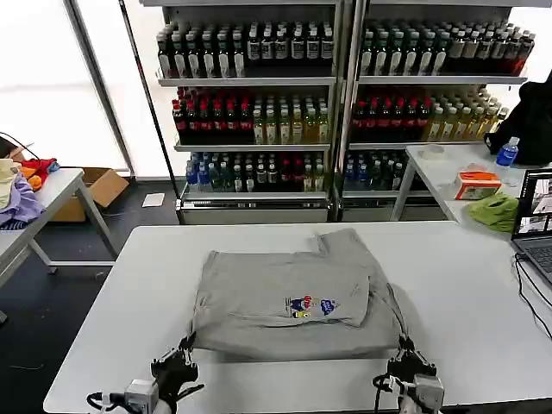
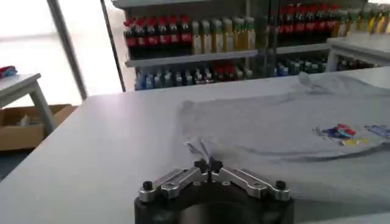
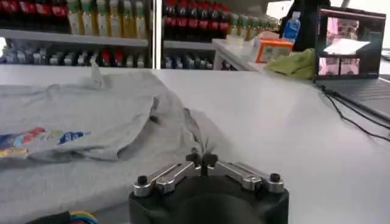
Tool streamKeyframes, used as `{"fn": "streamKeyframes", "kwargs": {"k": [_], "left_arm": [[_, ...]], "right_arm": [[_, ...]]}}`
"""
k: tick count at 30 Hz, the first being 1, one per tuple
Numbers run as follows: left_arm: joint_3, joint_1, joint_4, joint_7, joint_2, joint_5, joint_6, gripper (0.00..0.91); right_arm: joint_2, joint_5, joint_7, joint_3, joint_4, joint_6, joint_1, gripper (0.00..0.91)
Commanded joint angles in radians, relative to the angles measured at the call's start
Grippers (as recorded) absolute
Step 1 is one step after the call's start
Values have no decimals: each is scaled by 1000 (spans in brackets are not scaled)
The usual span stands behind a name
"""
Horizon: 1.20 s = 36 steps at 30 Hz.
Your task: Fold and organize the clothes.
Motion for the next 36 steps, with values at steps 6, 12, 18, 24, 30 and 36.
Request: {"fn": "streamKeyframes", "kwargs": {"k": [6,12,18,24,30,36], "left_arm": [[-10,144,-37,-19,-20,23,-16,0],[1,170,-66,-18,-24,14,-15,907],[14,163,-117,-18,-29,-3,15,907],[18,146,-172,-20,-35,-47,20,907],[7,109,-268,4,-31,-103,11,907],[-81,12,-241,64,22,-140,3,907]], "right_arm": [[-9,-25,23,-9,39,24,-126,0],[-3,-37,23,-19,54,17,-135,907],[2,-51,29,-21,95,43,-144,907],[-4,-59,25,6,165,33,-126,907],[1,-26,12,48,205,30,-75,907],[-3,32,-45,129,138,28,82,907]]}}
